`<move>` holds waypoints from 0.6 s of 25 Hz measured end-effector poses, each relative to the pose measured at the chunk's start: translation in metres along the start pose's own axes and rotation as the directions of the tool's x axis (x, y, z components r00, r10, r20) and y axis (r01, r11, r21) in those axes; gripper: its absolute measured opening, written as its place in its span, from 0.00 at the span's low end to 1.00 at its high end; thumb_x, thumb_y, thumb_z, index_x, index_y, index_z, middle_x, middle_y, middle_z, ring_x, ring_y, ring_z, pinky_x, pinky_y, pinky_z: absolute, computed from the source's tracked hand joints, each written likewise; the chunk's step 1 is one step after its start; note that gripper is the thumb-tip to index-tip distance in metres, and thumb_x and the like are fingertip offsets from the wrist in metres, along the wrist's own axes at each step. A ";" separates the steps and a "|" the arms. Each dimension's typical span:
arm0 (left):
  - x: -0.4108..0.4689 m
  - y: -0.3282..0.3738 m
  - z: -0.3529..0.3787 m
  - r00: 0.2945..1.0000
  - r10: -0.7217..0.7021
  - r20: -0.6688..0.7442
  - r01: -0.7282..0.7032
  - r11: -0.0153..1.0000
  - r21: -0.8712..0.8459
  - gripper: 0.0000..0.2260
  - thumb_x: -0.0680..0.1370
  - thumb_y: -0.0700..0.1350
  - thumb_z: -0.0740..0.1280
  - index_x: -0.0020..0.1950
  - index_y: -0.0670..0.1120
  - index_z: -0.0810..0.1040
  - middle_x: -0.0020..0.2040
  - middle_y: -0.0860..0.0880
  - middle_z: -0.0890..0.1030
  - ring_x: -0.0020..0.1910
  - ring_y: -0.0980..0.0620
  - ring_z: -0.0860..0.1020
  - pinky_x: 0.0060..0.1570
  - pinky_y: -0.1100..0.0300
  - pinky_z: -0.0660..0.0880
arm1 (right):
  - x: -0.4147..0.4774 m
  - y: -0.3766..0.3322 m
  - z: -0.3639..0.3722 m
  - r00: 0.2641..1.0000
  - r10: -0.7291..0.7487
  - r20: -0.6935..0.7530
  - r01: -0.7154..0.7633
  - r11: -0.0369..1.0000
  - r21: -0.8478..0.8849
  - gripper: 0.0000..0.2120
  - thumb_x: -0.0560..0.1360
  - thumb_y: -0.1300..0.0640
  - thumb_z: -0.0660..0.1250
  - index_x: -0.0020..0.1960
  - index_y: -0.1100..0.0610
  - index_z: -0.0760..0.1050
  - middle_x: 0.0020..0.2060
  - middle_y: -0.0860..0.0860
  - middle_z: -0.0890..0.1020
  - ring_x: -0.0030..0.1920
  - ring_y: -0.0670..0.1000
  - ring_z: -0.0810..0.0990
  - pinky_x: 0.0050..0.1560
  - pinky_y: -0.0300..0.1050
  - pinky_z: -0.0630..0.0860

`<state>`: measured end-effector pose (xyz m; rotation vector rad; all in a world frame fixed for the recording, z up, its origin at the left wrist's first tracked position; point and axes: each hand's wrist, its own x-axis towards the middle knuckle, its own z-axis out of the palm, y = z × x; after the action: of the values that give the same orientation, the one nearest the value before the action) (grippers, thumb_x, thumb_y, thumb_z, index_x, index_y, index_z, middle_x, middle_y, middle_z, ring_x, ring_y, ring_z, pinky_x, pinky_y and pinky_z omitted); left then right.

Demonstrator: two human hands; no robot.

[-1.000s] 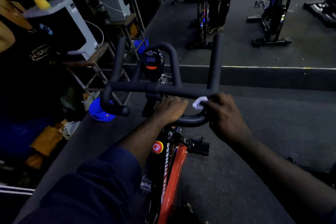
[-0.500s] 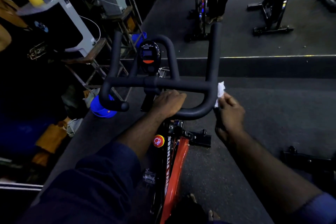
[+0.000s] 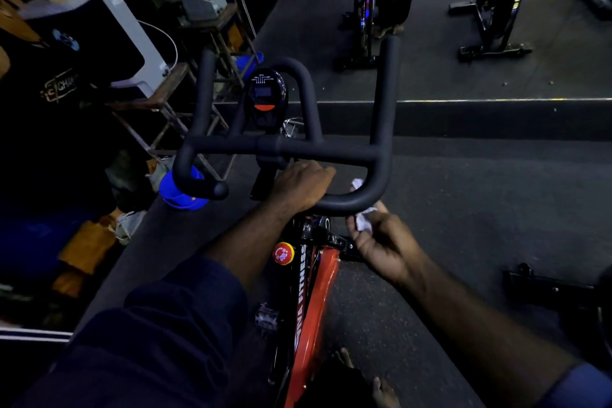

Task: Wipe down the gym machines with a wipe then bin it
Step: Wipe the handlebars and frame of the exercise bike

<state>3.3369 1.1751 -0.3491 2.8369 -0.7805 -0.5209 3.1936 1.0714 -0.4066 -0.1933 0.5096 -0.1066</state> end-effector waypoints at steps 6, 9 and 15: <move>-0.007 0.003 -0.003 0.998 -0.038 -0.053 0.025 0.970 -0.240 0.15 0.83 0.51 0.59 0.45 0.45 0.81 0.46 0.48 0.84 0.52 0.44 0.81 0.54 0.51 0.76 | 0.003 -0.008 0.002 0.994 -0.101 -0.045 0.095 0.988 -0.123 0.16 0.83 0.72 0.56 0.61 0.58 0.78 0.46 0.53 0.86 0.36 0.47 0.85 0.29 0.37 0.79; -0.006 -0.002 -0.003 0.993 -0.097 -0.070 0.046 0.848 -0.528 0.16 0.74 0.59 0.62 0.40 0.50 0.83 0.36 0.54 0.85 0.47 0.48 0.84 0.55 0.50 0.79 | 0.008 0.042 0.004 0.998 0.053 0.028 -0.047 0.986 -0.159 0.16 0.73 0.74 0.67 0.56 0.60 0.81 0.45 0.57 0.85 0.36 0.48 0.84 0.33 0.35 0.81; 0.002 -0.016 0.002 0.998 -0.069 0.002 0.053 0.746 -0.664 0.20 0.67 0.66 0.61 0.38 0.53 0.85 0.41 0.54 0.87 0.52 0.45 0.83 0.62 0.47 0.76 | 0.024 0.078 0.035 0.976 0.217 0.026 -0.198 0.929 -0.314 0.10 0.69 0.73 0.72 0.50 0.71 0.83 0.47 0.63 0.85 0.43 0.53 0.87 0.46 0.40 0.84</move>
<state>3.3453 1.1871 -0.3554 2.1892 -0.3786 -0.6223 3.2354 1.1498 -0.4047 -0.4474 0.4818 0.1879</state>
